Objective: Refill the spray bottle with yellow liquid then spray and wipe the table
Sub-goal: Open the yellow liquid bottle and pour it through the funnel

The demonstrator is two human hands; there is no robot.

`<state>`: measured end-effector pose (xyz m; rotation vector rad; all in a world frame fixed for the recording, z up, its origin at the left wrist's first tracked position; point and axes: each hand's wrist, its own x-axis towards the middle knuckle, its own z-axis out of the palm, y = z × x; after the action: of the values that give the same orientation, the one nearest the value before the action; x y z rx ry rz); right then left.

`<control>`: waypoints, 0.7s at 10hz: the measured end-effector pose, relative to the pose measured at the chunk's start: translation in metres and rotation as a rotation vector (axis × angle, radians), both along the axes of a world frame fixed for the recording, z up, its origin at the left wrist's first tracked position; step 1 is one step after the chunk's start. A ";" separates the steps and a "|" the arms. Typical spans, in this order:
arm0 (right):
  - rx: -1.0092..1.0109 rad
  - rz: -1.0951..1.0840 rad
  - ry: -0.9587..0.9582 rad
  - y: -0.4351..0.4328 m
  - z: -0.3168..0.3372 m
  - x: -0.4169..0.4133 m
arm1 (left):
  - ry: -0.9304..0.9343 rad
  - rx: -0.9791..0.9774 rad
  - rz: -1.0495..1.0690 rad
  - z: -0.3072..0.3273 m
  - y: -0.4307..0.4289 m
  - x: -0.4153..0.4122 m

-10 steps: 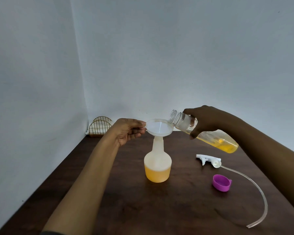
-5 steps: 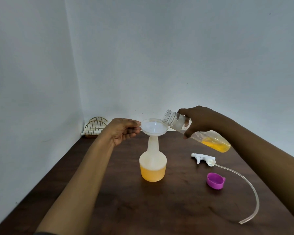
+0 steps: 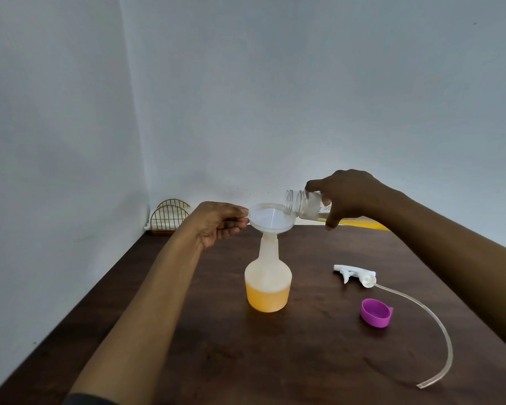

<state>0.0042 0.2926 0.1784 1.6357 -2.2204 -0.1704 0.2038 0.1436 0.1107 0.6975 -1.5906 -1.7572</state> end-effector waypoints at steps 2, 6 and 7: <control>0.000 0.000 0.017 0.000 0.002 0.001 | -0.006 -0.004 -0.005 0.000 0.001 0.000; 0.011 0.008 0.098 -0.002 0.006 0.005 | -0.004 -0.005 -0.003 0.001 0.002 0.000; 0.014 0.014 0.112 -0.002 0.006 0.005 | -0.005 -0.003 -0.003 0.001 0.002 0.000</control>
<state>0.0094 0.2905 0.1841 1.6075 -2.1284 -0.2680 0.2041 0.1453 0.1117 0.6986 -1.5982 -1.7562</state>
